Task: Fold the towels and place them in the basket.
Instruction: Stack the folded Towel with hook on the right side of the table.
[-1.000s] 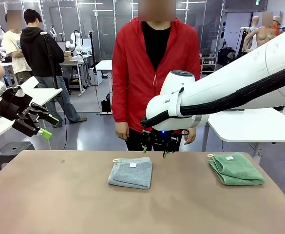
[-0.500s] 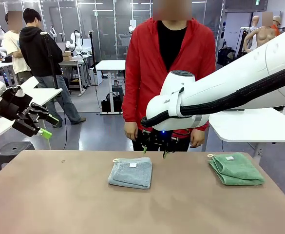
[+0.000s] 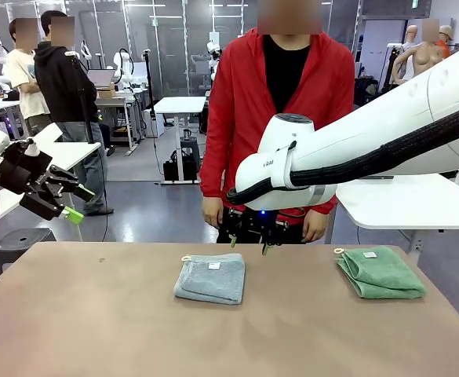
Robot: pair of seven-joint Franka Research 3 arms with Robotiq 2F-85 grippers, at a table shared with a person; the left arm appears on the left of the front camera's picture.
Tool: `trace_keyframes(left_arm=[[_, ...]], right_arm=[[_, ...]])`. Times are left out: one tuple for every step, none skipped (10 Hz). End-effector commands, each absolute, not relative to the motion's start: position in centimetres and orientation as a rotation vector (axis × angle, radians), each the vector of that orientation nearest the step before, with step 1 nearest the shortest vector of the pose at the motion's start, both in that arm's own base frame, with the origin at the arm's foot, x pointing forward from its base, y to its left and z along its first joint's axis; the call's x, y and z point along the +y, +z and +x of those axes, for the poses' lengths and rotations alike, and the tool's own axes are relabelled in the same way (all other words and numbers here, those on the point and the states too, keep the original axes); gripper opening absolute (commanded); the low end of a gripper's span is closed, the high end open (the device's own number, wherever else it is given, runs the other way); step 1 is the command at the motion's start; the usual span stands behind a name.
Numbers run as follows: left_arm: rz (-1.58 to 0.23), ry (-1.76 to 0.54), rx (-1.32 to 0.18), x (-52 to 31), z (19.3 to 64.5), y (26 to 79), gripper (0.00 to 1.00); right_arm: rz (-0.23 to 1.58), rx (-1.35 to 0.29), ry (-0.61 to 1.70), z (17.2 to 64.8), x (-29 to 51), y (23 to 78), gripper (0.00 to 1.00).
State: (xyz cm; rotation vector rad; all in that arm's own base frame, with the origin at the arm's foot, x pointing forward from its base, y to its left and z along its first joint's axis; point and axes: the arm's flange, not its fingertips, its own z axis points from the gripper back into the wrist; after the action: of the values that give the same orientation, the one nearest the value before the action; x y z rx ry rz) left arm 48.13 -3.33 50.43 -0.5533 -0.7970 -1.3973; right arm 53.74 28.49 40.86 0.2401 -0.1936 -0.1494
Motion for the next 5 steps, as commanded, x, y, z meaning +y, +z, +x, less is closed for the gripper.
trace_keyframes(left_arm=[[-0.54,-1.391,-0.808,-3.4,47.8,50.5,1.0],[-0.54,-1.391,-0.808,-3.4,47.8,50.5,1.0],[-0.54,-1.391,-0.808,-3.4,47.8,50.5,1.0],[-0.54,-1.391,-0.808,-3.4,47.8,50.5,1.0],[-0.54,-1.391,-0.808,-3.4,47.8,50.5,1.0]], right_arm=[[0.299,-0.215,-0.135,53.8,28.1,39.2,0.84],[0.301,-0.217,-0.128,54.0,27.8,38.1,0.84],[0.314,-0.217,-0.122,54.2,27.4,36.7,0.84],[0.314,-0.222,-0.137,54.4,27.1,35.3,0.84],[0.31,-0.216,-0.145,54.6,26.8,34.1,0.84]])
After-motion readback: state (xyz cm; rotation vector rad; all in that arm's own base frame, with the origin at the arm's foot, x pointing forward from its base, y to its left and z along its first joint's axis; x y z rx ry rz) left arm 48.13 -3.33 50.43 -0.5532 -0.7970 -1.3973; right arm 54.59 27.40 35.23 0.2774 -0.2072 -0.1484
